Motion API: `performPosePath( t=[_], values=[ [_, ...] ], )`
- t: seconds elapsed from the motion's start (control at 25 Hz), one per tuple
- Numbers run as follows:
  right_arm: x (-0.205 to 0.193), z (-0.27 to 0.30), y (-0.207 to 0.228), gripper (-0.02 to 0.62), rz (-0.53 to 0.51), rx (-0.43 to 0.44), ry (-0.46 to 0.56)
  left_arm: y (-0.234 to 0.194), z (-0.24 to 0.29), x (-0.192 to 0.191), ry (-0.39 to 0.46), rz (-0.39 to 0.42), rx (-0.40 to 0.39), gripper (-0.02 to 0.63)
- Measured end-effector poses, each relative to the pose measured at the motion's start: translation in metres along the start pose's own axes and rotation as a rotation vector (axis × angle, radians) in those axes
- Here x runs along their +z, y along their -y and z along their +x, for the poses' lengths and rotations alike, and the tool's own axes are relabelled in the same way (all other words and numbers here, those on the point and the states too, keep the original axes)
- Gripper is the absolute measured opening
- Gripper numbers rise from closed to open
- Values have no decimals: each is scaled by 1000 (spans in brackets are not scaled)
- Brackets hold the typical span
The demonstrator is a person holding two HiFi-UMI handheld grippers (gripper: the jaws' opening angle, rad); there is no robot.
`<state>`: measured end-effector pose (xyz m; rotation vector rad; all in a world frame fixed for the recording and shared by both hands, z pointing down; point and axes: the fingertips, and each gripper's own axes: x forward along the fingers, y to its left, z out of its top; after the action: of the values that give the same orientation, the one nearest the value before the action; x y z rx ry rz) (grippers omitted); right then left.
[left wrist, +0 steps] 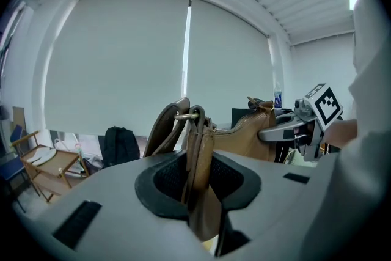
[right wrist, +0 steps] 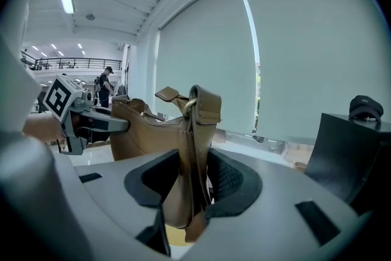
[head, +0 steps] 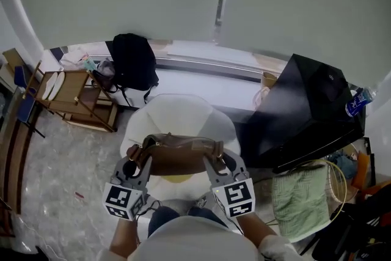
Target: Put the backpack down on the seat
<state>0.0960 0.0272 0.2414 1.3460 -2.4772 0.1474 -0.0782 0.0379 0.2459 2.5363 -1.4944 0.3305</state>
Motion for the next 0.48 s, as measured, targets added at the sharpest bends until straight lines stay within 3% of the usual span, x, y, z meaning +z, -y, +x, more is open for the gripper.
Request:
performPosePath(
  t=[0.2, 0.48],
  values=[
    [-4, 13, 20, 161, 9, 6, -15, -2, 25, 5, -12, -2, 5, 101],
    [-9, 25, 32, 161, 31, -60, -38, -12, 52, 2, -22, -5, -65, 101]
  ],
)
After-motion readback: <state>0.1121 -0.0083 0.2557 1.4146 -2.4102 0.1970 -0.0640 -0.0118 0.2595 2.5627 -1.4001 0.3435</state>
